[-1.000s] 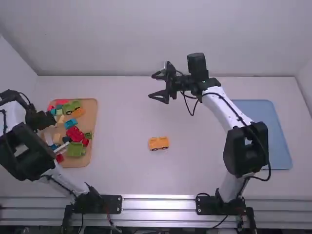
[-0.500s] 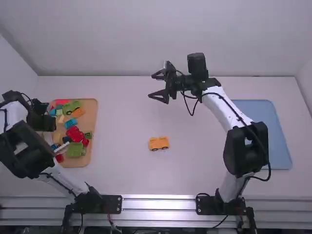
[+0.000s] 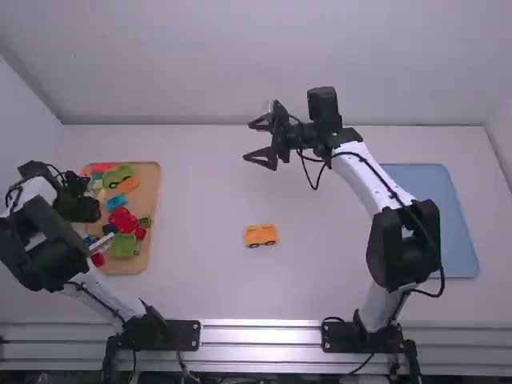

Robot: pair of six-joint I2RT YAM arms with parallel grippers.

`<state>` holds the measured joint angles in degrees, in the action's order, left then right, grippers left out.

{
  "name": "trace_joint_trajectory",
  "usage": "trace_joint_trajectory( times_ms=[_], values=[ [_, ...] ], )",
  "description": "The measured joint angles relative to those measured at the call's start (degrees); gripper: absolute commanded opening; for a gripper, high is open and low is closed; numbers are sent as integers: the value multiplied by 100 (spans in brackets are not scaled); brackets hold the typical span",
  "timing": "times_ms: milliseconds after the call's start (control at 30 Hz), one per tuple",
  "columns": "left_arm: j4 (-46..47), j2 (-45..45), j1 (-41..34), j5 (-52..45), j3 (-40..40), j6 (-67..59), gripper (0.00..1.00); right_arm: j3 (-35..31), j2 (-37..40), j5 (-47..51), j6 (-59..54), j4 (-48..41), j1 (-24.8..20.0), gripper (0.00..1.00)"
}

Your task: Assemble lego blocks to make yellow taxi

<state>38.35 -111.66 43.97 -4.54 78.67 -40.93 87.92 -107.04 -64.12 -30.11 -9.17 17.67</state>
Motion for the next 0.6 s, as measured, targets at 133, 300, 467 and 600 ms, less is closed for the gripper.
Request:
trace_joint_trajectory(
  times_ms=[133,300,467,600],
  values=[
    [39,-232,0,7,-4,63,64,0,2,-2,7,2,0,99],
    [-214,-315,7,7,-175,168,64,0,0,-4,-22,2,0,99],
    [-433,-315,7,39,-328,260,59,0,2,-4,-35,2,-2,99],
    [-568,-315,7,179,-396,365,56,0,0,-2,-24,2,0,99]
  ],
)
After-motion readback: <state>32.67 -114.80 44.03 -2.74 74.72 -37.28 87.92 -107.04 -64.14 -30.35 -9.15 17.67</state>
